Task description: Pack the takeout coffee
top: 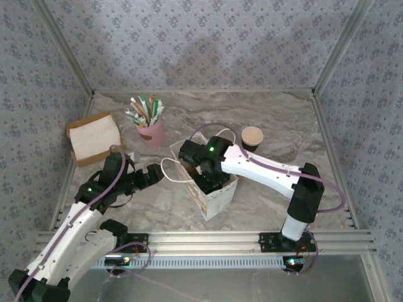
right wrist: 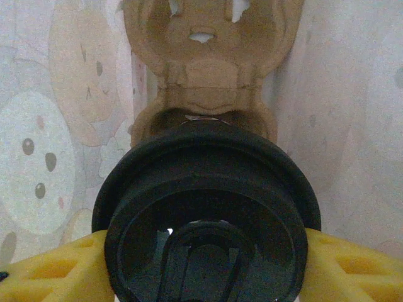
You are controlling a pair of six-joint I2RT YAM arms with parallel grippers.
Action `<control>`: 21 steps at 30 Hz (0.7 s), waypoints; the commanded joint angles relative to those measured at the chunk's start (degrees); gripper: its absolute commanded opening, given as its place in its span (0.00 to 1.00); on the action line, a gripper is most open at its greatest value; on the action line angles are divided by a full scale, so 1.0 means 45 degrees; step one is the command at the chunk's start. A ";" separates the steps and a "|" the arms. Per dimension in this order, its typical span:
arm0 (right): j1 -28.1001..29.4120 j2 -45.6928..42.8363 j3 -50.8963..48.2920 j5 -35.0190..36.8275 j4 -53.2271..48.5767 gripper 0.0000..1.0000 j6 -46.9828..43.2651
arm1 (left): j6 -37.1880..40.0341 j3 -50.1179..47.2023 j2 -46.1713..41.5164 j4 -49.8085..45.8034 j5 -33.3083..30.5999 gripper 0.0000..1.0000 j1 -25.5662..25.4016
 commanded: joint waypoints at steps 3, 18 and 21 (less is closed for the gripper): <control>0.0028 0.0254 0.0227 -0.0228 -0.0705 0.66 0.0052 | 0.0054 0.0014 0.0024 -0.0012 -0.0086 1.00 -0.0109; -0.0002 0.0558 0.0502 -0.0038 -0.1296 0.66 0.0079 | 0.0065 0.0109 0.0112 0.0028 -0.0137 0.99 -0.0109; -0.0011 0.0578 0.0466 -0.0040 -0.1328 0.66 0.0102 | 0.0036 0.0107 0.0044 0.0015 -0.0179 0.99 -0.0109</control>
